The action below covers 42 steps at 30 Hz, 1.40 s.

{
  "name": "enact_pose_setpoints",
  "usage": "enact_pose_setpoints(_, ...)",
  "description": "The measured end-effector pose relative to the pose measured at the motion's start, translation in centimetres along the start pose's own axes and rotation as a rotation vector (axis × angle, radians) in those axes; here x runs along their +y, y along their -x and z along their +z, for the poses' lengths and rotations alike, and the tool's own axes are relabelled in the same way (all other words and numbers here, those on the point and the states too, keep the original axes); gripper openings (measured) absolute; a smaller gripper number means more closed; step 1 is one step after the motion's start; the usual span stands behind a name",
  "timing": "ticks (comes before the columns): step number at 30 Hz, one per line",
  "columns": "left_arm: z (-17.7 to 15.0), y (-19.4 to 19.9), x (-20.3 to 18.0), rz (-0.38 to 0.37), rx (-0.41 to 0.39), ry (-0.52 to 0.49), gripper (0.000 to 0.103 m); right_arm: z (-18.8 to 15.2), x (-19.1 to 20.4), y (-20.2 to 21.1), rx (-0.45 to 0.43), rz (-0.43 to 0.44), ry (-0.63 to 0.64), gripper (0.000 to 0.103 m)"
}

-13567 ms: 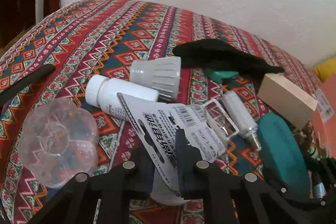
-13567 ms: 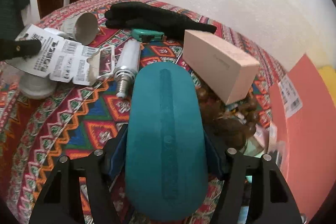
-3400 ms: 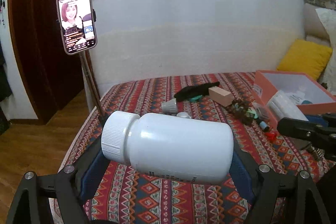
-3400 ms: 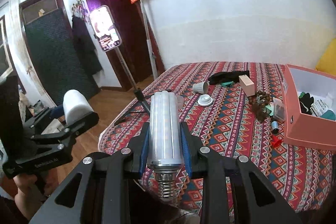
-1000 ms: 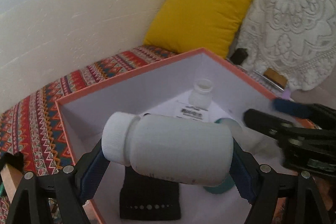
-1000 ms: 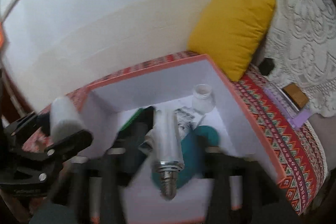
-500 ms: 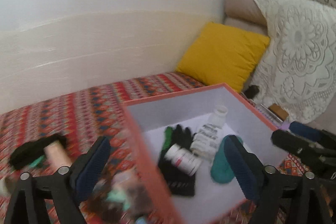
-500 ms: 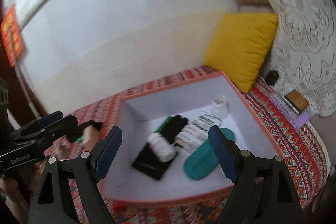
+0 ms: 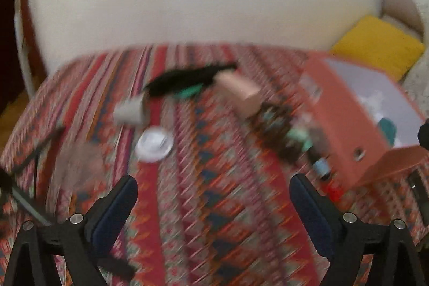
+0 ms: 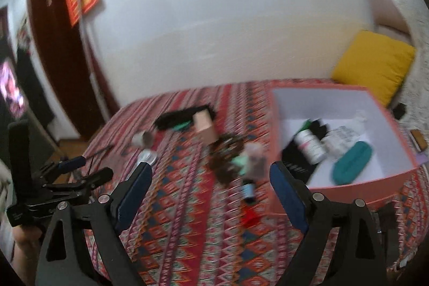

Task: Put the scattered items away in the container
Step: 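Grasp the white cap with the left gripper while the right grasps the pink cosmetic box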

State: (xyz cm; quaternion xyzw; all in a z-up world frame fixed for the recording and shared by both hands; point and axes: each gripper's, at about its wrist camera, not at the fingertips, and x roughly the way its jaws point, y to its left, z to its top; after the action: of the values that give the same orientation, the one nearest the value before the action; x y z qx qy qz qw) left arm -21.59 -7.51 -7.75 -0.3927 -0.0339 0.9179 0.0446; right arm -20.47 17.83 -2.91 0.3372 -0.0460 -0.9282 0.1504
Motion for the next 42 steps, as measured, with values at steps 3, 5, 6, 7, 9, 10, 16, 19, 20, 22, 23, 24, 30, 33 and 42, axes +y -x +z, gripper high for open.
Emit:
enact_pose_setpoints(3, -0.6, -3.5, 2.8, 0.021, 0.052, 0.055, 0.095, -0.3, 2.4, -4.7, 0.072, 0.003, 0.061, 0.092)
enact_pose_setpoints(5, -0.4, -6.3, 4.0, 0.034, 0.083, 0.102, 0.095, 0.0, 2.9, -7.9, 0.115, -0.007, 0.076, 0.092)
enact_pose_setpoints(6, -0.2, -7.7, 4.5, 0.04, 0.098, 0.127, 0.095, 0.3, 3.2, -9.7, 0.135, -0.013, 0.08, 0.092)
enact_pose_setpoints(7, 0.0, -8.9, 4.9, 0.043, 0.108, 0.143, 0.095, 0.7, 3.3, -11.4, 0.15, -0.023, 0.085, 0.092)
enact_pose_setpoints(9, 0.7, -11.3, 5.4, 0.043, 0.132, 0.159, 0.095, 1.5, 3.2, -14.9, 0.176, -0.049, 0.097, 0.092)
enact_pose_setpoints(10, 1.1, -12.4, 5.6, 0.045, 0.14, 0.166, 0.095, 2.0, 3.1, -16.6, 0.186, -0.067, 0.102, 0.092)
enact_pose_setpoints(16, 3.2, -18.3, 6.7, 0.072, 0.168, 0.195, 0.095, 4.5, 1.5, -25.3, 0.244, -0.093, 0.078, 0.092)
enact_pose_setpoints(19, 3.3, -20.6, 6.8, 0.093, 0.192, 0.176, 0.095, 5.1, 0.7, -29.4, 0.269, -0.101, 0.052, 0.092)
enact_pose_setpoints(20, 3.1, -21.4, 6.9, 0.104, 0.204, 0.173, 0.095, 5.4, 0.5, -30.6, 0.275, -0.104, 0.047, 0.092)
enact_pose_setpoints(22, 2.7, -22.4, 7.1, 0.117, 0.208, 0.168, 0.095, 5.6, 0.3, -32.8, 0.288, -0.106, 0.042, 0.092)
enact_pose_setpoints(23, 2.7, -22.6, 7.0, 0.121, 0.202, 0.163, 0.095, 5.6, 0.1, -33.9, 0.294, -0.105, 0.039, 0.091)
enact_pose_setpoints(24, 2.7, -22.6, 6.8, 0.123, 0.191, 0.157, 0.095, 5.6, 0.1, -34.7, 0.298, -0.106, 0.043, 0.091)
enact_pose_setpoints(30, 2.7, -21.9, 6.5, 0.121, 0.14, 0.153, 0.065, 5.1, 0.4, -36.9, 0.342, -0.15, 0.083, 0.039)
enact_pose_setpoints(33, 2.1, -20.8, 6.3, 0.108, 0.146, 0.171, 0.065, 4.4, 0.8, -34.6, 0.324, -0.106, 0.063, 0.039)
enact_pose_setpoints(42, -1.0, -11.4, 3.0, 0.059, 0.098, 0.106, 0.065, -0.1, 4.1, -22.3, 0.289, -0.014, 0.079, 0.039)
